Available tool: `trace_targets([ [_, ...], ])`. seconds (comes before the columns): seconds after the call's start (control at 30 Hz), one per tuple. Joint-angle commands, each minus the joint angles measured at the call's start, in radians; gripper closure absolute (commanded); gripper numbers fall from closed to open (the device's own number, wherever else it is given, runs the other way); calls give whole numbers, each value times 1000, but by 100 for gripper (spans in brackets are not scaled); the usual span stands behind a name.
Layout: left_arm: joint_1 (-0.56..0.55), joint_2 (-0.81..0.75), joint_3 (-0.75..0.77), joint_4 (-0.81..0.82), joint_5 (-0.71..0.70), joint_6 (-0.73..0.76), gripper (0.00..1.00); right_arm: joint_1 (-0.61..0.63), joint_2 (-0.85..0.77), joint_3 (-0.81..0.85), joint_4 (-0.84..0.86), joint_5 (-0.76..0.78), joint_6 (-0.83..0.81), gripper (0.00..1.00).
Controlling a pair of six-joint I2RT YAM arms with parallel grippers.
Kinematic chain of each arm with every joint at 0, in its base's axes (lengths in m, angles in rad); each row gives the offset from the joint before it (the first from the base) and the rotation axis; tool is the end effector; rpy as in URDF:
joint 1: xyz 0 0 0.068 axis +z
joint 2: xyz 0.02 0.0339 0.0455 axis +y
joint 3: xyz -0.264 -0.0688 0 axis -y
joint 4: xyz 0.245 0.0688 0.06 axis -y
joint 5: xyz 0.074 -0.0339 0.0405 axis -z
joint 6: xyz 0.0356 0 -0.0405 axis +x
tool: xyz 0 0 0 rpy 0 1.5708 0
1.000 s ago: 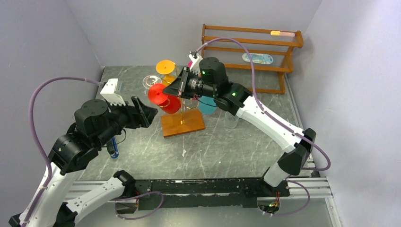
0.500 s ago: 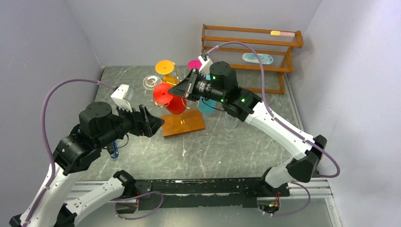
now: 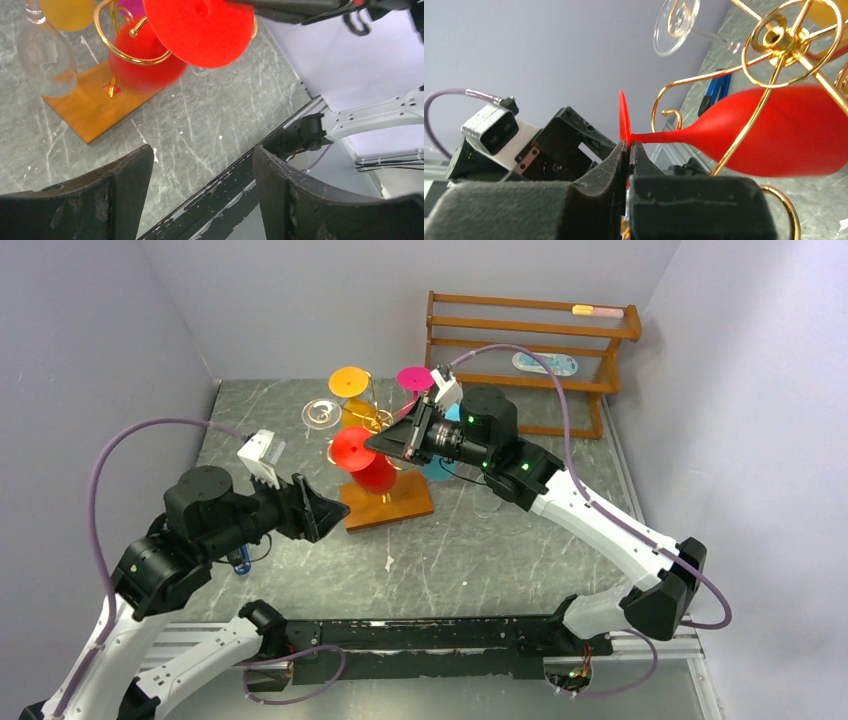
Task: Take the wine glass off the wine glass rack
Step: Pick up the wine glass from the wine rack, then place the wine glass at the center of the board.
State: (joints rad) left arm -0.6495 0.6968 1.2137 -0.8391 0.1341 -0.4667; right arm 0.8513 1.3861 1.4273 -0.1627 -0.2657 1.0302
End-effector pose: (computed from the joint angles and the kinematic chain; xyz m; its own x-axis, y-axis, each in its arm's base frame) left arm 0.0804 -0.0670 0.4216 -0.5403 -0.1496 -0.8281 0.5120 0.7225 -0.4646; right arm 0.2048 0.2479 0.4299 -0.8106 0.3302 -0.4836 -0.3934 0.3045 0.8675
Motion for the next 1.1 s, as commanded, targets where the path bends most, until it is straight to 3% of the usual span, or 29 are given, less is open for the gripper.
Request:
trace_targets([
  [0.0, 1, -50, 12, 68, 49, -57, 21, -9, -39, -37, 92, -147, 47, 100],
  [0.3, 1, -45, 78, 36, 46, -60, 19, -9, -75, -34, 1, -244, -34, 100],
  [0.57, 1, -49, 26, 88, 99, -88, 19, -9, -132, -129, -15, -331, -122, 100],
  [0.83, 1, -80, -143, 289, 377, -172, 20, -5, -248, -194, -151, -327, -304, 100],
  [1.07, 1, -53, -244, 409, 536, -186, 23, -5, -397, -385, -103, -272, -335, 100],
])
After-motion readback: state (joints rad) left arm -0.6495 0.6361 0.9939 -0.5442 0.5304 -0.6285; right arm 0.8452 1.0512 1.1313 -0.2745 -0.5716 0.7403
